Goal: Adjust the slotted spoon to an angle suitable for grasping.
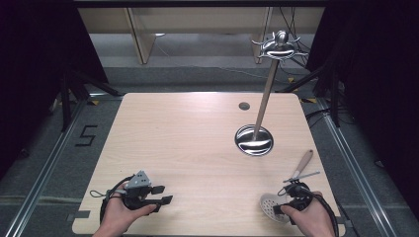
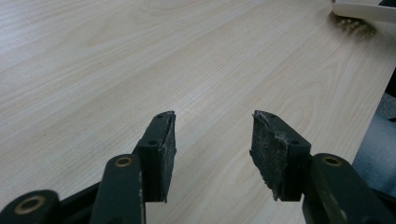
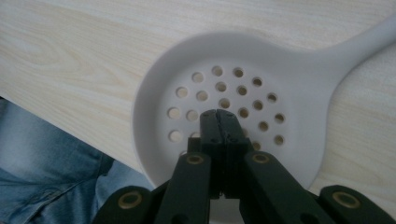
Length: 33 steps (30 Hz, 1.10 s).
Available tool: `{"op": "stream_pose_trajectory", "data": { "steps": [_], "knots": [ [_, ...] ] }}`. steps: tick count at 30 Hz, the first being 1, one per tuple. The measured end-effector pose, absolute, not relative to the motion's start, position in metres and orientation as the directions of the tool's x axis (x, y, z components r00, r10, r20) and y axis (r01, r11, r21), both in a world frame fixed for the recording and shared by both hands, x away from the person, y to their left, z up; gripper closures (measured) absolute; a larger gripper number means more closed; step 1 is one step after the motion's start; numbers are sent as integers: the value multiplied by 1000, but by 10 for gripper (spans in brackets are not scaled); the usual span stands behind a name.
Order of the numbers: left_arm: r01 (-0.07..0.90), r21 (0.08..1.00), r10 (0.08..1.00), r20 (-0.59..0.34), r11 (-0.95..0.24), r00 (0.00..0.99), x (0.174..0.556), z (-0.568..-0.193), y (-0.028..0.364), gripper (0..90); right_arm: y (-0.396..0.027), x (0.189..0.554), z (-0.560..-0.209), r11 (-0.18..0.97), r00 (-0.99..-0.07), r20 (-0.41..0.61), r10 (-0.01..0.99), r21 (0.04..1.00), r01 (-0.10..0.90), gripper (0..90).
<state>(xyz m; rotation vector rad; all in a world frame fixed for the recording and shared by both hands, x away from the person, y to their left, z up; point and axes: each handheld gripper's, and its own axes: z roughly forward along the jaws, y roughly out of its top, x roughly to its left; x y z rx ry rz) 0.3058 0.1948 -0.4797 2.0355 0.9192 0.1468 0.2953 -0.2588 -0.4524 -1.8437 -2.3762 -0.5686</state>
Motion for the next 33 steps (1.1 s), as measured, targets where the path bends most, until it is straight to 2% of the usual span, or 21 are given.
{"op": "stream_pose_trajectory", "data": {
  "steps": [4, 5, 8, 10, 13, 14, 15, 17, 21, 24, 25, 27, 28, 29, 30, 31, 32, 33],
  "knots": [
    [553, 758, 656, -226, -345, 720, 306, -480, 195, 490, -253, 297, -451, 236, -307, 294, 905, 252, 938, 900],
    [551, 755, 655, -220, -355, 723, 306, -480, 195, 490, -249, 299, -453, 256, -341, 281, 897, 299, 919, 900],
    [550, 755, 654, -218, -358, 724, 307, -480, 195, 490, -245, 299, -451, 236, -310, 301, 902, 258, 937, 900],
    [552, 753, 655, -219, -358, 723, 306, -480, 195, 490, -245, 301, -453, 274, -366, 298, 881, 310, 910, 900],
    [556, 754, 657, -225, -350, 719, 306, -480, 194, 490, -237, 301, -451, 222, -322, 354, 878, 294, 930, 900],
    [555, 752, 656, -222, -355, 721, 306, -480, 195, 490, -241, 304, -453, 269, -373, 321, 871, 324, 907, 900],
    [555, 752, 656, -221, -355, 721, 306, -480, 195, 491, -237, 304, -453, 252, -363, 361, 859, 318, 914, 900],
    [556, 752, 656, -223, -355, 721, 306, -480, 195, 491, -240, 306, -454, 272, -379, 340, 861, 323, 907, 900],
    [551, 746, 654, -209, -374, 727, 306, -480, 197, 492, -239, 305, -453, 214, -332, 395, 856, 314, 925, 900],
    [555, 748, 656, -217, -363, 723, 306, -480, 196, 492, -244, 307, -454, 208, -340, 391, 856, 341, 917, 841],
    [555, 751, 655, -222, -357, 722, 306, -480, 196, 492, -256, 308, -449, 149, -281, 383, 880, 340, 928, 764],
    [556, 751, 655, -224, -356, 722, 306, -480, 196, 492, -262, 310, -446, 122, -260, 374, 890, 353, 928, 732],
    [556, 751, 655, -224, -356, 722, 306, -480, 196, 492, -276, 313, -441, 55, -197, 364, 910, 366, 929, 699],
    [550, 746, 648, -212, -376, 731, 307, -480, 197, 492, -305, 319, -432, -58, -85, 330, 940, 403, 913, 635],
    [550, 746, 648, -212, -376, 731, 307, -480, 197, 492, -305, 319, -432, -58, -85, 330, 940, 403, 913, 635],
    [551, 745, 649, -214, -375, 730, 307, -480, 197, 492, -331, 326, -426, -187, 80, 275, 958, 391, 901, 555],
    [558, 752, 654, -229, -352, 721, 306, -481, 195, 492, -331, 326, -426, -187, 80, 275, 958, 391, 901, 555],
    [558, 752, 655, -229, -350, 720, 307, -481, 194, 492, -354, 331, -430, -290, 191, 290, 938, 353, 889, 538]
  ]
}}
